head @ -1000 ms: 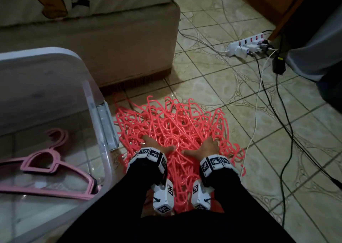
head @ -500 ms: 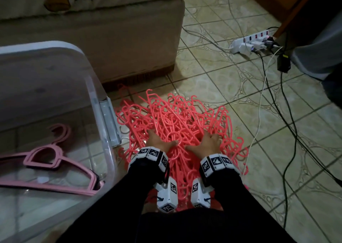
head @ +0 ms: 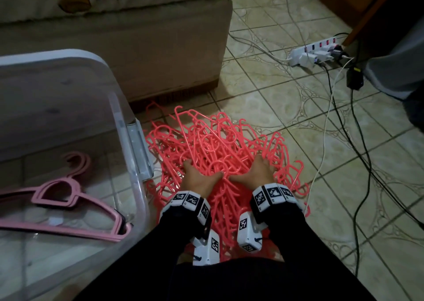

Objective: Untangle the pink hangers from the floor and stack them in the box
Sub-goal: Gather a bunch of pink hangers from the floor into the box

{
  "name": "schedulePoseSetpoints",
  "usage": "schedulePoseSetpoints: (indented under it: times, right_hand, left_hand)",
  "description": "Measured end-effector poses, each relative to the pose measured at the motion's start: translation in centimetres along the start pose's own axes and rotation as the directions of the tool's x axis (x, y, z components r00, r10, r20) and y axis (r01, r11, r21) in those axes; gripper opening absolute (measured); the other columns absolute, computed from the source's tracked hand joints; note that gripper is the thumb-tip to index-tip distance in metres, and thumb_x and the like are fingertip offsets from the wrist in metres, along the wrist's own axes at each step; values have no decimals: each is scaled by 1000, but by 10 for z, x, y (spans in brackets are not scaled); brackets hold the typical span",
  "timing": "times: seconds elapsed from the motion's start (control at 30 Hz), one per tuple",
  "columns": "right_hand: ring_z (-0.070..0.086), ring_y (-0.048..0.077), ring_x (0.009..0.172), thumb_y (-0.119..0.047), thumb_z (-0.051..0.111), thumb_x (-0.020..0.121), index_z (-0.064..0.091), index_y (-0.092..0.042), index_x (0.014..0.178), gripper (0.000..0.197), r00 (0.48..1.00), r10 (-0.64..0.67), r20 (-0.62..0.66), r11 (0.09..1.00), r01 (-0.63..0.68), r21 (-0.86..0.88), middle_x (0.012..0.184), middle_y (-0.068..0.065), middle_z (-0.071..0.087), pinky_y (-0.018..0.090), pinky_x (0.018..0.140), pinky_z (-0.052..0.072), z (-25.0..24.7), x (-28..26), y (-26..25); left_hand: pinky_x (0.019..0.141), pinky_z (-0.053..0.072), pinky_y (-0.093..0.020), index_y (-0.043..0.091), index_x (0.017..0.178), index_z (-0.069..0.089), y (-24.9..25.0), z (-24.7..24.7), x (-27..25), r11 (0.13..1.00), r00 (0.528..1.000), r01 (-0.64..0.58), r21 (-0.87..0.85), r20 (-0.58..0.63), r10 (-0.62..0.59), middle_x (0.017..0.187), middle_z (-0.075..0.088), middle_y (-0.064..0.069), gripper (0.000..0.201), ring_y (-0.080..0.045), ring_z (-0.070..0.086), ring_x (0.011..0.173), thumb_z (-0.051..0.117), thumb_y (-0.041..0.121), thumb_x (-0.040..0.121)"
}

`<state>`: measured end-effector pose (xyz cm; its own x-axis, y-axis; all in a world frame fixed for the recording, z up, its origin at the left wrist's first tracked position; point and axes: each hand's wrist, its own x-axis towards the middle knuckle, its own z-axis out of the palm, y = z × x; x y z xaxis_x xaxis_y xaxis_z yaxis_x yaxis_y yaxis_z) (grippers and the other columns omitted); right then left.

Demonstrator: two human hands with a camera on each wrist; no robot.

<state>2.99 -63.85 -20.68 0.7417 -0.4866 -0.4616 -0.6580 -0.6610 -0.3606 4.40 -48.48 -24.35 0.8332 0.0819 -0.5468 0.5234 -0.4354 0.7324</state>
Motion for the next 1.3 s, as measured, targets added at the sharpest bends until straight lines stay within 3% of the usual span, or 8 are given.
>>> schedulePoseSetpoints:
  times: [0.1,0.2,0.37,0.57,0.77,0.93,1.1,1.3]
  right_hand:
    - [20,33,138,-59,80,56,28,-13,139,109,994,-74,-76,992,66,-104,148,15,24,55,105,30,-1,-2,-5]
    - [40,33,128,-56,82,56,33,-15,136,103,992,-122,-43,990,119,-76,137,12,46,50,99,40,-6,0,-6]
    - [61,29,102,-62,81,52,36,-12,132,105,989,-143,31,988,144,-62,112,9,63,39,86,51,-25,-1,-3]
    - [62,25,103,-57,83,53,42,-20,132,96,965,-257,52,966,255,51,116,3,65,42,91,50,-45,-6,-3]
    - [64,18,89,-57,84,45,50,-21,115,85,938,-326,-119,931,341,134,97,-6,65,35,80,52,-69,-22,-12]
    - [58,13,73,-77,66,38,48,-24,109,90,868,-410,-280,900,434,31,83,-10,60,27,61,44,-113,-52,-32]
    - [58,15,78,-88,56,35,48,-24,110,100,787,-519,-333,852,510,-120,90,-10,60,31,69,48,-164,-87,-63]
    - [64,19,87,-71,73,46,49,-23,110,84,682,-631,-369,761,637,-123,96,-2,65,41,79,53,-217,-131,-100]
  left_hand:
    - [84,43,-33,22,141,15,5,3,-3,1000,999,-11,6,32,11,137,49,-18,111,-37,57,112,81,59,59]
    - [96,43,-42,15,144,11,11,2,-6,999,999,0,-46,41,2,141,43,-23,118,-39,50,122,84,53,59]
    - [87,42,-31,10,137,21,17,-4,-9,993,993,-112,-38,27,113,136,50,-19,108,-34,55,117,85,49,60]
    - [89,38,-27,10,139,21,39,-14,-18,974,974,-227,-26,17,228,138,49,-17,109,-32,53,121,85,48,60]
    - [96,47,-35,18,140,23,66,-31,-39,897,899,-437,-67,-65,434,129,59,-6,107,-25,59,114,88,44,58]
    - [98,45,-33,21,140,24,105,-58,-58,823,831,-557,-110,-58,554,131,57,1,107,-19,59,115,86,50,57]
    - [93,37,-23,23,142,20,139,-88,-83,776,793,-609,-165,-119,598,137,52,0,112,-12,54,116,86,52,57]
    - [98,34,-23,13,148,13,175,-119,-126,709,723,-684,-174,-294,625,140,49,-8,120,-21,50,124,85,51,60]
